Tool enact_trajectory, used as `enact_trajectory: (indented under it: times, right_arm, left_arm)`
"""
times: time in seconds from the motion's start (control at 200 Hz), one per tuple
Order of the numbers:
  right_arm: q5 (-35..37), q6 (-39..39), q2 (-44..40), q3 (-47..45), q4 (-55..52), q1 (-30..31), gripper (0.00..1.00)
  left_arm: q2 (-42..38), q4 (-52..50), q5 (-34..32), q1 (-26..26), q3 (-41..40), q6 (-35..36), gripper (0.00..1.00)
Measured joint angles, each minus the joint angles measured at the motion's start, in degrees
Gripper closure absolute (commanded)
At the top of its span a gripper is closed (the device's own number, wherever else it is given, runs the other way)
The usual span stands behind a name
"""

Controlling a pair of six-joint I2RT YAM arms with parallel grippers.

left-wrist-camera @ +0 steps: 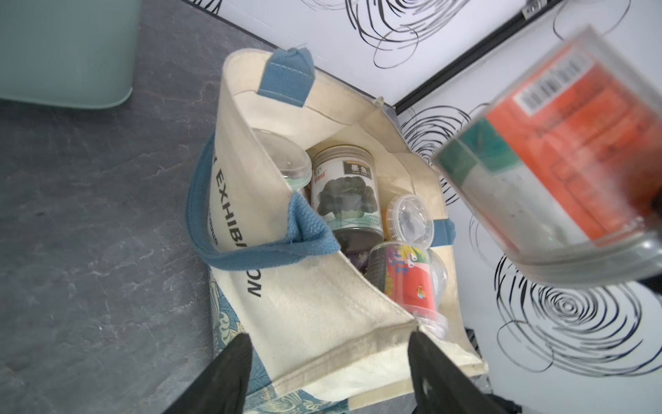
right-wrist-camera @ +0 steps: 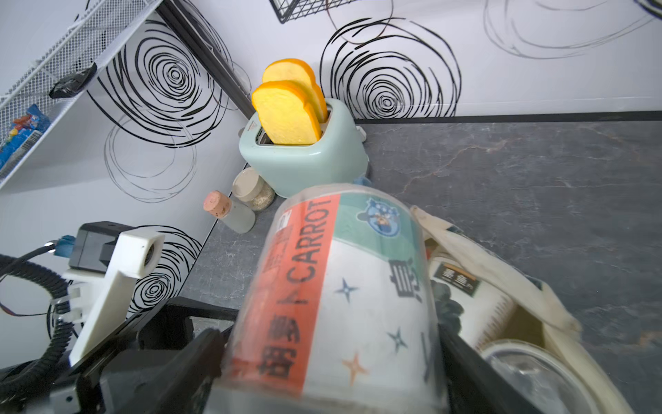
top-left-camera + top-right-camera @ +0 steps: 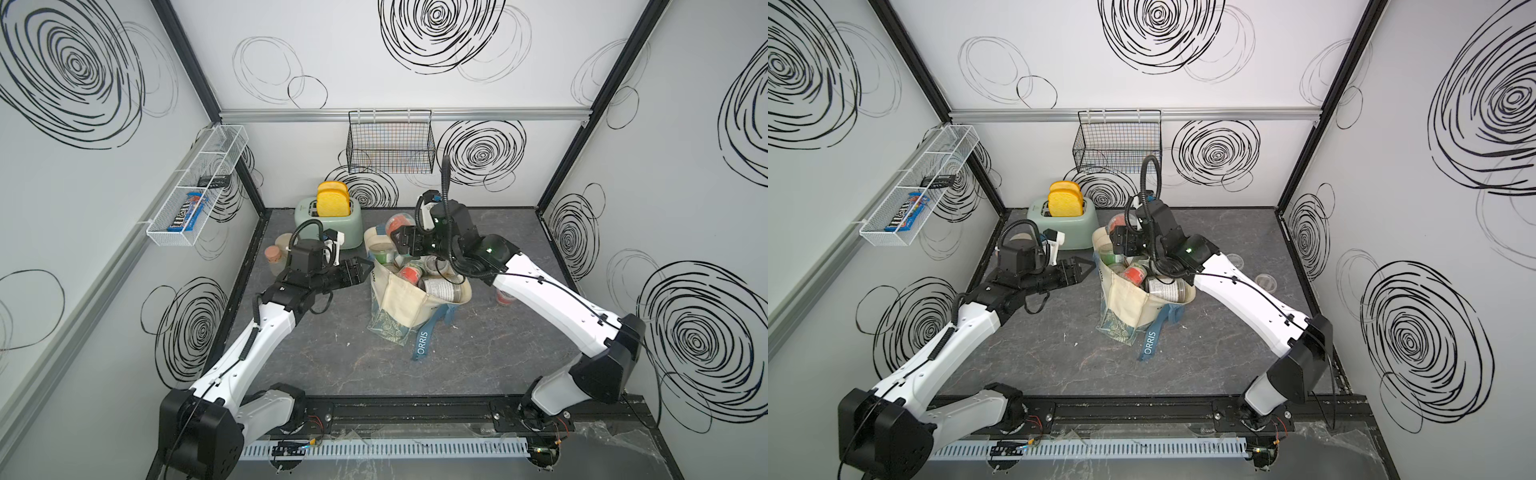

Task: Take out the seed jars from the canvas bag
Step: Pick up the seed jar from the canvas bag, then place the seed jar at the center of the board.

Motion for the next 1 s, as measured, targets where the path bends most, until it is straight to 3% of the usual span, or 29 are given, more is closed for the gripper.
enact_trajectory:
  times: [0.06,0.1,0.295,0.46,0.66,1.001]
  right_arm:
    - [-0.2,0.0,-3.8,-3.2,-0.5,-1.6,0.24]
    - [-0.4,0.0,-6.7,-5.4,-0.8,-3.0,0.24]
    - [-2.4,-0.7,-21.9,-14.2,-7.7,-14.1,0.24]
    - [-4.7,-3.1,-29.4,-19.6,-15.9,-24.6,0.24]
    - [-7.2,-5.7,-29.7,-27.6,-24.2,-29.8,0.23]
    - [-10.6,-6.0,-23.1,-37.2,-24.9,-30.8,0.21]
  left_arm:
    - [-0.6,-1.4,-1.6,-0.9,0.3,0.7,0.0]
    - [-1.0,-2.6,-2.7,-1.5,0.7,1.0,0.04]
    - [-1.9,-5.6,-8.0,-5.5,4.1,3.0,0.04]
    - [-1.3,-6.0,-10.3,-7.6,4.8,3.9,0.04]
    - [0.3,-6.1,-11.4,-8.6,4.8,4.3,0.04]
    - [0.6,-6.1,-12.0,-8.8,4.8,4.7,0.04]
